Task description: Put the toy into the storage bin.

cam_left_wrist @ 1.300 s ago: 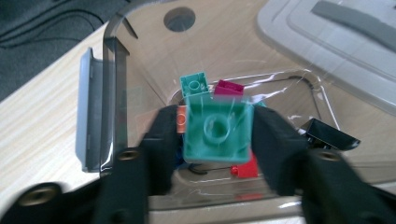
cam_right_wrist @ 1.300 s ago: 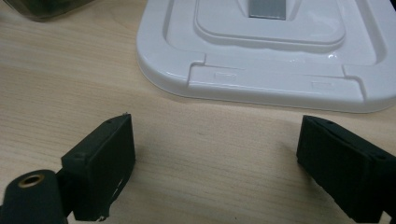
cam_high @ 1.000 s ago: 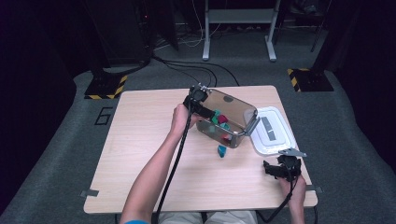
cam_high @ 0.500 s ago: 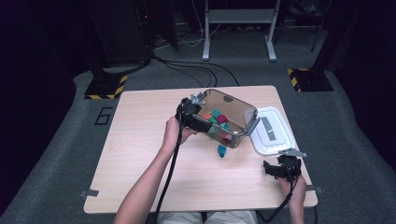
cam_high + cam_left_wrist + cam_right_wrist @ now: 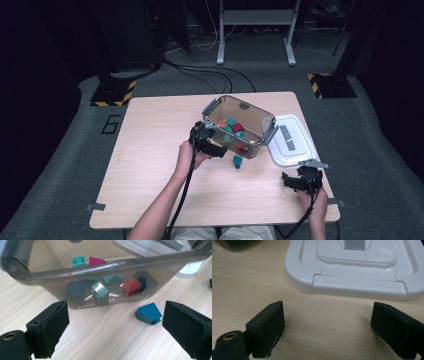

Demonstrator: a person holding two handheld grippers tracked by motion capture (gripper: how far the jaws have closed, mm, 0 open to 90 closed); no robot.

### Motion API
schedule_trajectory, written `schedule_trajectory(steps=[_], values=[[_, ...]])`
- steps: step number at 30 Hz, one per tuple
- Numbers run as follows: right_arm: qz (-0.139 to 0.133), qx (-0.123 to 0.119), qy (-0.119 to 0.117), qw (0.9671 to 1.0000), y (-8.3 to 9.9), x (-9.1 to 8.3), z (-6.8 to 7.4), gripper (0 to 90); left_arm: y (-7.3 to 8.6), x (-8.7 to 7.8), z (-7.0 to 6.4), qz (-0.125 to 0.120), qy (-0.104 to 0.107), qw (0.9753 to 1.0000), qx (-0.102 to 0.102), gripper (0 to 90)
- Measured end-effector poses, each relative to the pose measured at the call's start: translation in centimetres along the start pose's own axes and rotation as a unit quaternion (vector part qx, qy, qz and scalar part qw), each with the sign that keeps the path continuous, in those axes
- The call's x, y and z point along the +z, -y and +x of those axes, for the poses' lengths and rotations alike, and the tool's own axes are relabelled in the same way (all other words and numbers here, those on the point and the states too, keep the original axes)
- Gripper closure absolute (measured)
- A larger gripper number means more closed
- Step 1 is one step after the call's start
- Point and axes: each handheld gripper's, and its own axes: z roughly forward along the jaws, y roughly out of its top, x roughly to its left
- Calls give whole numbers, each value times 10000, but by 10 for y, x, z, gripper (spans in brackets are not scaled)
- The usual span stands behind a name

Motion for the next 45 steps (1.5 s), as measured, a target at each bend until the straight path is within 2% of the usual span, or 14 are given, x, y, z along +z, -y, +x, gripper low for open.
schedule_trajectory(steps=[4, 14, 18, 27, 31, 36, 38, 40, 42, 45], values=[[1, 0, -8, 10000, 0, 0, 0, 113, 11, 7, -6, -1, 39, 10000, -52, 73], [0, 0, -8, 10000, 0, 0, 0, 113, 32, 35, -23, 36, 318, 9993, -193, 71], [0, -2, -9, 10000, 0, 0, 0, 113, 38, 43, -28, 77, 350, 9993, -128, 62], [1, 0, -7, 10000, 0, 0, 0, 113, 49, 64, -42, 40, 361, 9992, -175, 53], [1, -1, -7, 10000, 0, 0, 0, 113, 51, 74, -47, 38, 398, 9990, -213, 55], [1, -2, -8, 10000, 0, 0, 0, 113, 50, 82, -52, 98, 380, 9992, -105, 73], [1, -1, -7, 10000, 0, 0, 0, 113, 49, 84, -54, 82, 378, 9992, -128, 82], [0, -4, -6, 10000, 0, 0, 0, 113, 49, 86, -54, 60, 313, 9995, -67, 113], [1, -2, -8, 10000, 0, 0, 0, 113, 48, 87, -55, -10, 314, 9994, -120, 143], [0, -3, -7, 10000, 0, 0, 0, 114, 46, 88, -56, -50, 265, 9996, -71, 195]])
